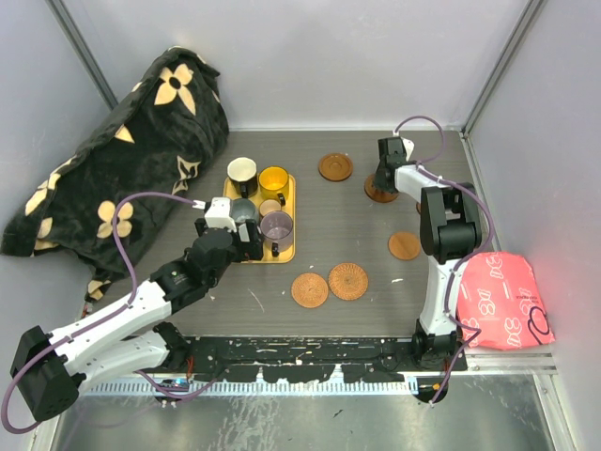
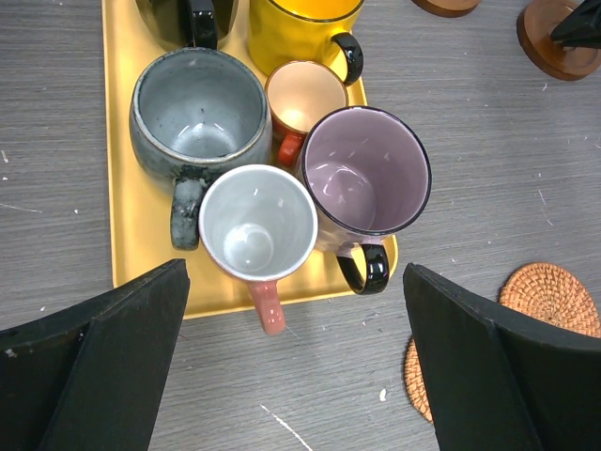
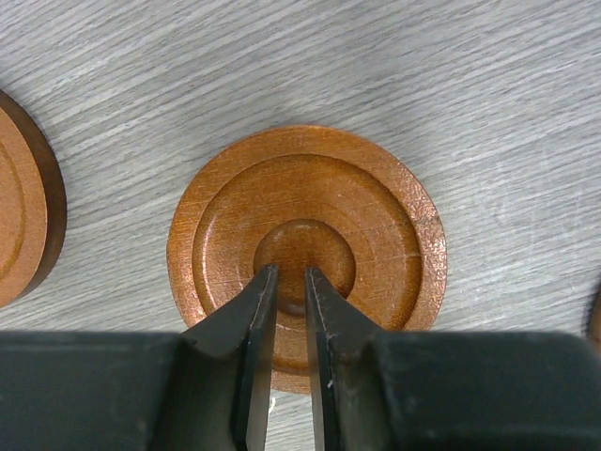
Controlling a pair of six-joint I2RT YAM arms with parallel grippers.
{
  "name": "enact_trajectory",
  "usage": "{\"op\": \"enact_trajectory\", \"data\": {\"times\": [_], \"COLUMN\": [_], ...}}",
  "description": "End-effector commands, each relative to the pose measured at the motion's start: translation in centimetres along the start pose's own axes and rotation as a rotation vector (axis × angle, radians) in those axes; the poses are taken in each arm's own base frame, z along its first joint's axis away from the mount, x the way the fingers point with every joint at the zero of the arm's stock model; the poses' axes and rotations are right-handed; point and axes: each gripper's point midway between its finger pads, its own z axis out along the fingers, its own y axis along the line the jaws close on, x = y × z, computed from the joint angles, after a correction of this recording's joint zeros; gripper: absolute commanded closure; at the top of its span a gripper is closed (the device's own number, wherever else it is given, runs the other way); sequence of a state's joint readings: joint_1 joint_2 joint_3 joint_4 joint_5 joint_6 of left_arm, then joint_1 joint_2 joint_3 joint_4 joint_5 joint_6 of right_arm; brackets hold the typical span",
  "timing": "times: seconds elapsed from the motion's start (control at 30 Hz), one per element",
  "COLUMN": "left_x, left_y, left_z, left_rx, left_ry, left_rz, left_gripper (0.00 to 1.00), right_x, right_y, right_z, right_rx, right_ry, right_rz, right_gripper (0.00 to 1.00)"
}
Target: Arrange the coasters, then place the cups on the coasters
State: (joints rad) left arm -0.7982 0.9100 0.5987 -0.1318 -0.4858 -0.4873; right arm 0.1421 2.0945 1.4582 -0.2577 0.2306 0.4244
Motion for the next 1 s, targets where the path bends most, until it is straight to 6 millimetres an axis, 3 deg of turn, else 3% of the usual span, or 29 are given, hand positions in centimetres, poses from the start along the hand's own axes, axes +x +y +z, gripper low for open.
{"op": "enact_trajectory", "data": {"times": [0.0,0.23,0.43,0.83,0.97], "left_x": [-1.4,-2.0,-2.2,-1.9,-1.9], "left_y": [-0.3,0.6,0.7,0.4,0.4], "left_z": [-0.1,-0.4,-0.7,-0.8,-0.8], "left_rx": [0.002,-0.038,-0.012,0.0,0.001], "left_ry": [-0.044,-0.083,-0.121,-0.099,-0.1], "left_rz": [-0.031,-0.054,-0.069,-0.067,-0.071], "left_gripper": [0.02,0.02,0.02,0.02,0.02], "right_x": [2.1,-2.8,-4.0,-1.8,-1.3], "right_y": [-0.5,-0.1,-1.1,-10.9,-12.8], "right_z": [-0.8,-4.3,-6.4,-6.5,-6.1], "right_rx": [0.004,-0.005,-0.01,0.144,0.182], "right_ry": [0.063,-0.071,-0.106,-0.065,-0.053], "right_rz": [-0.006,0.016,0.06,0.202,0.224], "right_gripper": [0.76,0.73,0.73,0.74,0.75]}}
